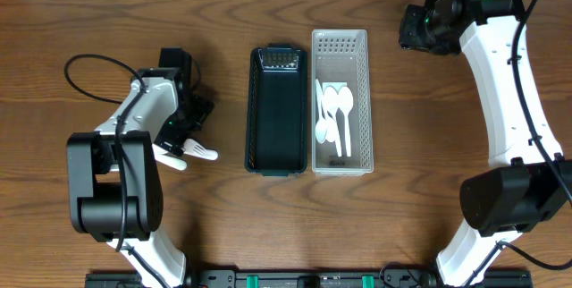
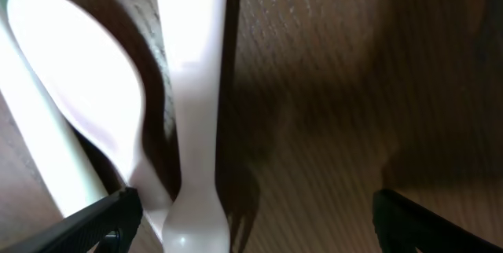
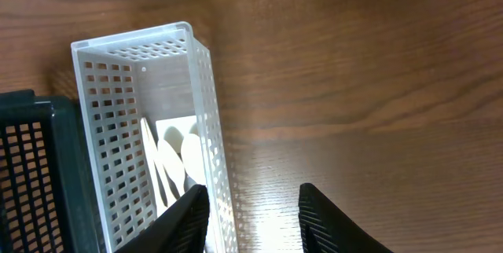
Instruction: Pack container
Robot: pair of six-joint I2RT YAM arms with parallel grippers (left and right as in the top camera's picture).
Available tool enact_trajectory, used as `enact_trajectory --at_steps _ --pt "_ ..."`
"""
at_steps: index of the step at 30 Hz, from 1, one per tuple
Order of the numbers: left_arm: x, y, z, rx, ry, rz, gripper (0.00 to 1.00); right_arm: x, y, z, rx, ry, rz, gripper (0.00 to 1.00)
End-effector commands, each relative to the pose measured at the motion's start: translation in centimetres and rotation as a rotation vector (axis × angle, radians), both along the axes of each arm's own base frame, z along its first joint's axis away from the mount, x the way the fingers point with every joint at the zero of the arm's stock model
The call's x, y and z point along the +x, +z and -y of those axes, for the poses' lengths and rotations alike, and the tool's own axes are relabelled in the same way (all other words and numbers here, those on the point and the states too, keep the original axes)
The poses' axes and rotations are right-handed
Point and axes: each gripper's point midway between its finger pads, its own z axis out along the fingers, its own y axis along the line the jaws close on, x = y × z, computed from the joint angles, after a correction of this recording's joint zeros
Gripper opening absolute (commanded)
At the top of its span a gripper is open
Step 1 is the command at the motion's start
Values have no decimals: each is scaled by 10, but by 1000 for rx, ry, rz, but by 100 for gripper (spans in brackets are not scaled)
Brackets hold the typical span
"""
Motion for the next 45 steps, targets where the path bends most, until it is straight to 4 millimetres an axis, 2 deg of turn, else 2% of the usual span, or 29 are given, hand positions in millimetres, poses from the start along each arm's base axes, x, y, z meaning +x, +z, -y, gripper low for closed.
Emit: enact_trajectory --at_steps 1,8,21,29,35,41,45 --pt "-2 -6 2 -14 -16 -5 96 1 -3 5 -11 6 -6 40" --pt "13 -6 10 -21 -38 50 96 1 -3 5 -12 6 -7 40" --pt "13 -6 20 -52 -53 55 95 1 -3 5 -12 6 -8 40" --pt "18 7 17 -32 -53 93 95 1 -3 8 -26 -1 -7 40" --pt "-1 8 12 -11 39 24 95 1 -3 8 -26 -1 -7 40" --pt "-3 9 12 -12 63 19 95 -2 -4 10 -35 -4 -19 40" --pt "-7 16 6 23 57 19 96 -2 -5 10 -38 -5 -20 40"
